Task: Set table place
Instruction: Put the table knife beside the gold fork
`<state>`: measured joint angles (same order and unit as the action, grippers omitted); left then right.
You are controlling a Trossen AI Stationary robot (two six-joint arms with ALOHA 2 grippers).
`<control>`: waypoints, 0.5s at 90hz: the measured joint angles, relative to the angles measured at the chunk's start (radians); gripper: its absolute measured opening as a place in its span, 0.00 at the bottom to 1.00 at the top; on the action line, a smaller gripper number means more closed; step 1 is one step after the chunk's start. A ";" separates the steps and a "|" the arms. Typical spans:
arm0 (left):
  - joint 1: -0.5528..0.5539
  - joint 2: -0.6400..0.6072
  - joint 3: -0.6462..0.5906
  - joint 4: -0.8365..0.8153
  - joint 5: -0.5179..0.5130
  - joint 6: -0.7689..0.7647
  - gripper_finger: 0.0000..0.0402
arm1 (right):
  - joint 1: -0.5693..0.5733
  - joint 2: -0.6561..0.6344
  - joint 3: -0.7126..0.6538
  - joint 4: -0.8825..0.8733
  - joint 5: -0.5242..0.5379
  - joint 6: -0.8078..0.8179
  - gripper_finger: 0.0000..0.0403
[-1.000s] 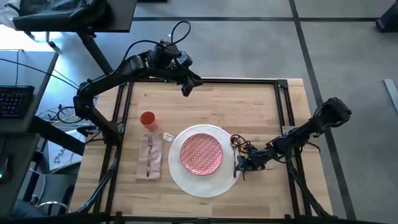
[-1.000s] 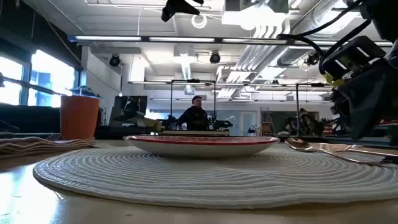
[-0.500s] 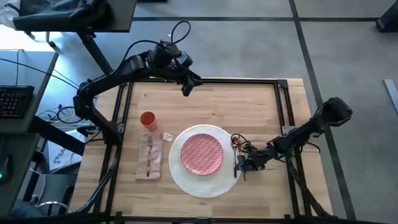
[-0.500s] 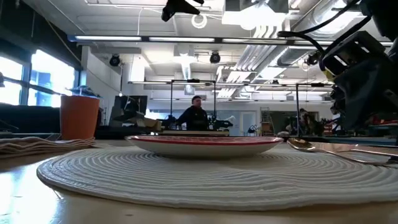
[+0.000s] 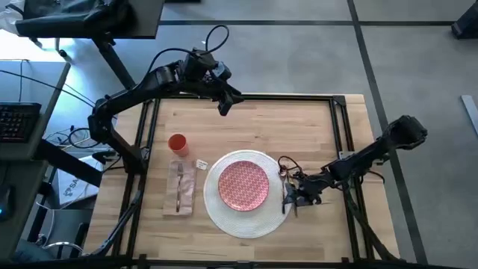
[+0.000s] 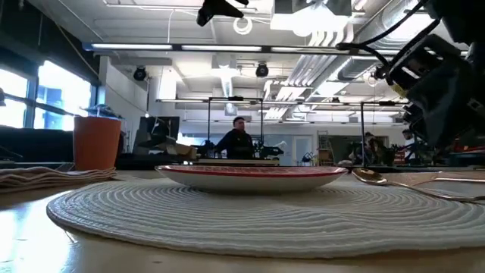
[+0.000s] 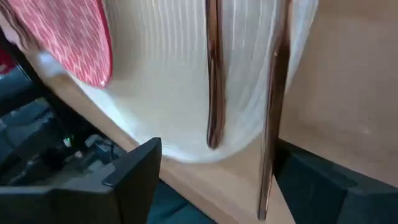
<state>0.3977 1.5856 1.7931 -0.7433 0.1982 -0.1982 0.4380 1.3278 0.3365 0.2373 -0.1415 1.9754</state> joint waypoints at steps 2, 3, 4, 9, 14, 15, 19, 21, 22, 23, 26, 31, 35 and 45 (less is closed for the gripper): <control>0.000 0.000 0.000 0.000 0.000 0.000 0.34 | -0.002 0.000 0.000 0.006 -0.010 0.001 0.68; 0.000 0.000 0.000 -0.001 0.000 0.000 0.34 | -0.003 0.000 0.000 0.009 -0.012 0.003 0.68; 0.000 0.000 0.000 -0.001 0.000 0.000 0.34 | -0.004 0.000 0.000 0.012 -0.015 0.004 0.68; 0.000 0.000 0.000 0.000 0.000 0.000 0.34 | -0.009 0.000 0.002 0.027 -0.030 0.011 0.68; 0.000 0.000 0.000 0.000 0.000 0.000 0.34 | -0.014 0.000 0.010 0.029 -0.052 0.025 0.68; 0.000 0.000 0.000 0.000 0.000 0.000 0.34 | -0.015 0.000 0.012 0.030 -0.057 0.026 0.68; 0.000 0.000 0.000 0.000 0.000 0.000 0.34 | -0.021 -0.001 0.016 0.029 -0.085 0.036 0.68; 0.000 0.000 0.000 0.000 0.000 0.000 0.34 | -0.023 -0.001 0.018 0.028 -0.097 0.039 0.68; 0.000 0.000 0.000 0.000 0.000 0.000 0.34 | -0.024 -0.001 0.019 0.025 -0.101 0.042 0.68; 0.000 0.000 0.000 0.000 0.000 0.000 0.34 | -0.025 -0.001 0.020 0.022 -0.104 0.043 0.68; 0.000 0.000 0.000 0.000 0.000 0.001 0.34 | -0.027 -0.001 0.023 0.014 -0.111 0.048 0.68; 0.000 0.000 0.000 0.000 0.000 0.000 0.34 | -0.028 -0.001 0.023 0.006 -0.123 0.058 0.68; 0.000 0.000 0.000 0.000 0.000 0.000 0.34 | -0.028 -0.001 0.023 0.003 -0.128 0.067 0.68; 0.000 0.000 0.000 -0.001 0.000 -0.014 0.34 | -0.028 -0.033 0.023 -0.010 -0.128 0.075 0.68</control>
<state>0.3974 1.5856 1.7931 -0.7441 0.1984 -0.2117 0.4099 1.2945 0.3595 0.2274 -0.2698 2.0505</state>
